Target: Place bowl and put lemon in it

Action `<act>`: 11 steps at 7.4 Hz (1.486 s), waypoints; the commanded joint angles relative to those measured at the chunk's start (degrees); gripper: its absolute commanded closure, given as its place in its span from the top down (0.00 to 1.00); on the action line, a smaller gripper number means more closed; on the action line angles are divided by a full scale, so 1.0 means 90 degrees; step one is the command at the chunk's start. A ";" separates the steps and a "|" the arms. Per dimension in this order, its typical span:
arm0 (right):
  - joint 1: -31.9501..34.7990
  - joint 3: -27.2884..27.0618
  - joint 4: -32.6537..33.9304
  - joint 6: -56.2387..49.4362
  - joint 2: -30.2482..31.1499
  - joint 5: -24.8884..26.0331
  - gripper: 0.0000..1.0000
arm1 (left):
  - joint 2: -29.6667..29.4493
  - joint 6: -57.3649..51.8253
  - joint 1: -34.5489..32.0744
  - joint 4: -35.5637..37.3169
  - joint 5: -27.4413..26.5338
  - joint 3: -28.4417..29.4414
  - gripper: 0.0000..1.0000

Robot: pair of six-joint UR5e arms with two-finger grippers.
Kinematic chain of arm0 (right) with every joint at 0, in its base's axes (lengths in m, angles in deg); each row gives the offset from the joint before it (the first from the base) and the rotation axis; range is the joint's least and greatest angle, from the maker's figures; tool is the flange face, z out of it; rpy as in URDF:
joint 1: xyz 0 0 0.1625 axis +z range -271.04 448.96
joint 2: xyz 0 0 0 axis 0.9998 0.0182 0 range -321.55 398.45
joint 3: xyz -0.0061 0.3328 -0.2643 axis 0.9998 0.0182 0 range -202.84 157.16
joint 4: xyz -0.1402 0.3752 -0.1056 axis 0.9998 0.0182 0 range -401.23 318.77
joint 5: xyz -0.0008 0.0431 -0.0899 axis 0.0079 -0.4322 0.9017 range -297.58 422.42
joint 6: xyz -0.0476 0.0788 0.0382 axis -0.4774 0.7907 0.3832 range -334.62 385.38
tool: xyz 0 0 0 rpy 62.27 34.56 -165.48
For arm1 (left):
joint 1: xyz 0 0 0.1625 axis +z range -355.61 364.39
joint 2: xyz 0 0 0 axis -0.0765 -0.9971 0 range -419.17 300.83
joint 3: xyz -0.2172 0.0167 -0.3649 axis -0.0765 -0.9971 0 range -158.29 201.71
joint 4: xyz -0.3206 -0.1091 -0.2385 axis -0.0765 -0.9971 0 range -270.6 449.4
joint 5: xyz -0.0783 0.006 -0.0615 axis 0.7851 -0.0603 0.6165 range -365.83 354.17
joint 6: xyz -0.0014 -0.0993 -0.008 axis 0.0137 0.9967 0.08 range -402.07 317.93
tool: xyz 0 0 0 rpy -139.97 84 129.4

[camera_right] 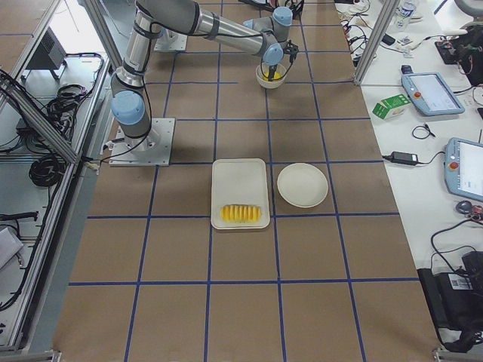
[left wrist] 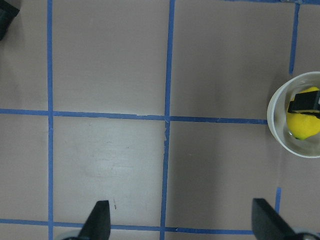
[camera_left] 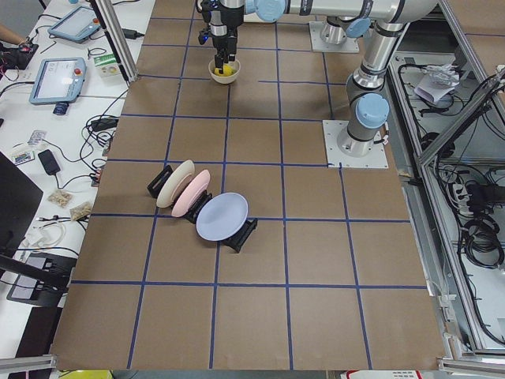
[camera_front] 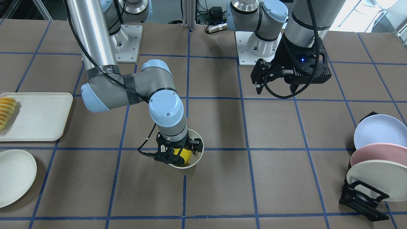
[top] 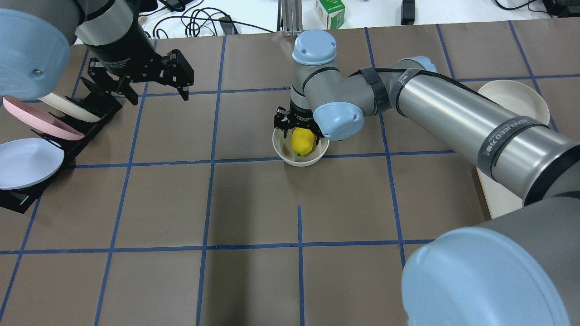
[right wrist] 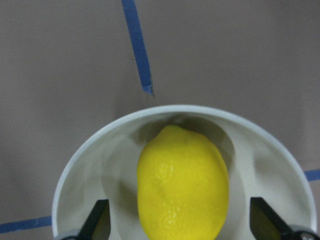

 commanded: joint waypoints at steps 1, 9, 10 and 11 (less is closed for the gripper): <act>-0.0029 0.0010 -0.0075 0.0038 0.0091 0.0001 1.00 | 0.0008 0.0000 0.0005 0.0002 0.0000 0.0000 1.00; -0.2577 0.0000 -0.2576 -0.1716 0.2580 0.0855 1.00 | 0.0047 0.0000 0.0015 0.0002 0.0000 0.0000 1.00; -0.2559 -0.0039 -0.2595 -0.1845 0.2843 0.0773 1.00 | 0.0047 0.0000 0.0006 -0.0008 0.0000 0.0000 1.00; -0.2539 -0.0155 -0.2586 -0.1846 0.2942 0.0753 1.00 | 0.0057 0.0000 0.0006 -0.0008 0.0000 0.0000 1.00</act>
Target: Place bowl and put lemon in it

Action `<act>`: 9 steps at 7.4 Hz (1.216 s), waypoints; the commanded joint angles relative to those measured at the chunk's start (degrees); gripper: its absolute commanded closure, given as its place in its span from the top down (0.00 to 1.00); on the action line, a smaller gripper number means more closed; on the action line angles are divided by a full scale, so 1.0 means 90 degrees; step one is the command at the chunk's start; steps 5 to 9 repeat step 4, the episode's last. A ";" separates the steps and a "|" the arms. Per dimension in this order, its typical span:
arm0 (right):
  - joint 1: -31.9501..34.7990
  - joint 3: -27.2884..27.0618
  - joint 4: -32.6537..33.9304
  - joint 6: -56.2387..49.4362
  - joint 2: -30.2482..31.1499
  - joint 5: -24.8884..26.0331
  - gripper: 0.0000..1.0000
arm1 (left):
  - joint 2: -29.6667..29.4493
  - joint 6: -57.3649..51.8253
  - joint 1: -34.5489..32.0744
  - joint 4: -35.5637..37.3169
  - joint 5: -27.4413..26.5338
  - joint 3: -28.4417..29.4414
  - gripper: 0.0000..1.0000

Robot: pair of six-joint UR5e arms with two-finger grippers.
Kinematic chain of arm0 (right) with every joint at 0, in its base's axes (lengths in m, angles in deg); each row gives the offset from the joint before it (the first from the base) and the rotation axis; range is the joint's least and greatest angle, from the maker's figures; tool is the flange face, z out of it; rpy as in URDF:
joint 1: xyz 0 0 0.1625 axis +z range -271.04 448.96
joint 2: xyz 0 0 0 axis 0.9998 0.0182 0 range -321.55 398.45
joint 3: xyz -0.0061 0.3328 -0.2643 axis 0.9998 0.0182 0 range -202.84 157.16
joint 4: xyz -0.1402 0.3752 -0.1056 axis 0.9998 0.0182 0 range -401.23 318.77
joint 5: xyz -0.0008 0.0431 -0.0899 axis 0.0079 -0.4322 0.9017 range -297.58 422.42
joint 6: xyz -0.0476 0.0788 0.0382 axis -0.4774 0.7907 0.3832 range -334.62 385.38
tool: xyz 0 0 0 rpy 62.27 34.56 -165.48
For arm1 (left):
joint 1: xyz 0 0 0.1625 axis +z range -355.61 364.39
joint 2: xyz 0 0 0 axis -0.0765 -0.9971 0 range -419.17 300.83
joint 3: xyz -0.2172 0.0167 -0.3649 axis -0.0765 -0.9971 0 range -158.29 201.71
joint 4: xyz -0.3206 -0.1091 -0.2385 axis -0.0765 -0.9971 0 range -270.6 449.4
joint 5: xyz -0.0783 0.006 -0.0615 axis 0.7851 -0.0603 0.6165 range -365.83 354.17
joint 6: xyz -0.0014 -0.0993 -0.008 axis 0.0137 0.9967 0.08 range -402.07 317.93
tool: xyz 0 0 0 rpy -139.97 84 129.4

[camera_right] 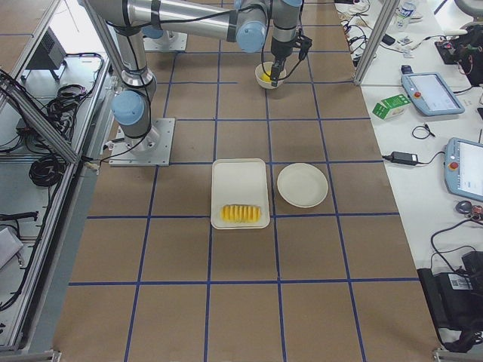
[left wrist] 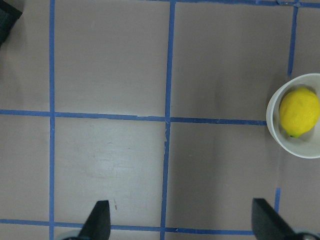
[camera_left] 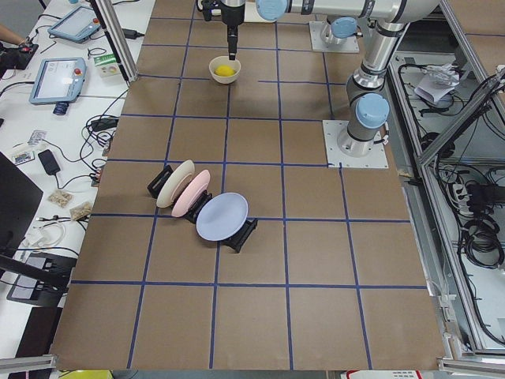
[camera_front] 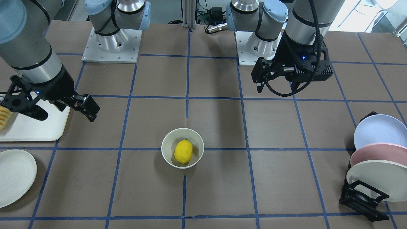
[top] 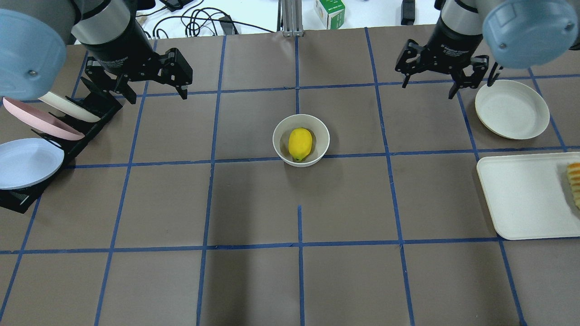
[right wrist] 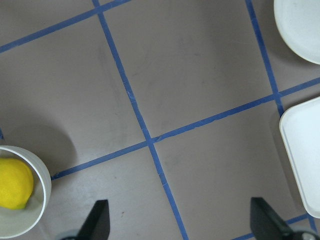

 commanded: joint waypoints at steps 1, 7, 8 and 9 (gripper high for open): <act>0.0148 -0.0128 -0.0030 -0.0079 0.0292 0.0029 1.00 | -0.0002 0.0000 -0.0002 -0.0014 0.0000 -0.0010 1.00; 0.0590 -0.0041 -0.0040 -0.0098 0.0332 0.0048 1.00 | 0.0008 0.0000 -0.0002 -0.0004 0.0000 0.0000 1.00; 0.0590 -0.0041 -0.0040 -0.0098 0.0332 0.0048 1.00 | 0.0008 0.0000 -0.0002 -0.0004 0.0000 0.0000 1.00; 0.0590 -0.0041 -0.0040 -0.0098 0.0332 0.0048 1.00 | 0.0008 0.0000 -0.0002 -0.0004 0.0000 0.0000 1.00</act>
